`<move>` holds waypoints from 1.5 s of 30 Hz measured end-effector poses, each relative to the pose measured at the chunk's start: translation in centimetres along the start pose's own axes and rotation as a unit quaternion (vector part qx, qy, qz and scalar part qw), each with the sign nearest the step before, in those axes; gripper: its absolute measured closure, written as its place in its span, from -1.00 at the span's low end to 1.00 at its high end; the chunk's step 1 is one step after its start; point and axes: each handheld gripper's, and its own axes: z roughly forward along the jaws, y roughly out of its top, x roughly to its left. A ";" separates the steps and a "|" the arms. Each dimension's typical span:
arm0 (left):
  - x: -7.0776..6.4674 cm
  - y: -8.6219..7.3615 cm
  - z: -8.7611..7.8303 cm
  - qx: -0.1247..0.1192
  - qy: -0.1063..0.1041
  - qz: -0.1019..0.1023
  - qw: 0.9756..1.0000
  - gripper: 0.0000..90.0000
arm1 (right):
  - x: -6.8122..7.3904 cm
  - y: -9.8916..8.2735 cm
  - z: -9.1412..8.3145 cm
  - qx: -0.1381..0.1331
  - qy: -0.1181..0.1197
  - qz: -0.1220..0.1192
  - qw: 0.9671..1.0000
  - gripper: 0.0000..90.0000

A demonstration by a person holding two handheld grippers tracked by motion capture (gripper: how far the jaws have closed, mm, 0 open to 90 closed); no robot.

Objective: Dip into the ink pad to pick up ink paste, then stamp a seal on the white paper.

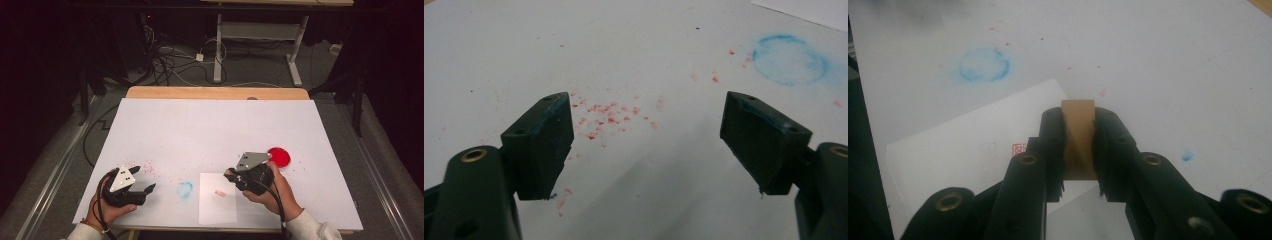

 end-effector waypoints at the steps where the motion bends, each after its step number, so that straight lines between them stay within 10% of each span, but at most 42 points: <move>1: 0.0 0.0 0.0 0.000 0.000 0.000 1.000 -0.54 | 0.0 0.0 -0.1 -0.001 0.000 0.000 1.000 0.68; 28: -0.3 0.3 0.1 0.001 -0.003 0.010 1.000 -0.54 | -1.9 -0.4 -3.1 -0.027 -0.042 0.022 0.999 0.68; 45: -0.5 0.2 0.0 0.006 -0.001 0.008 1.000 -0.54 | -8.6 -4.4 -5.7 0.005 -0.137 0.110 0.985 0.68</move>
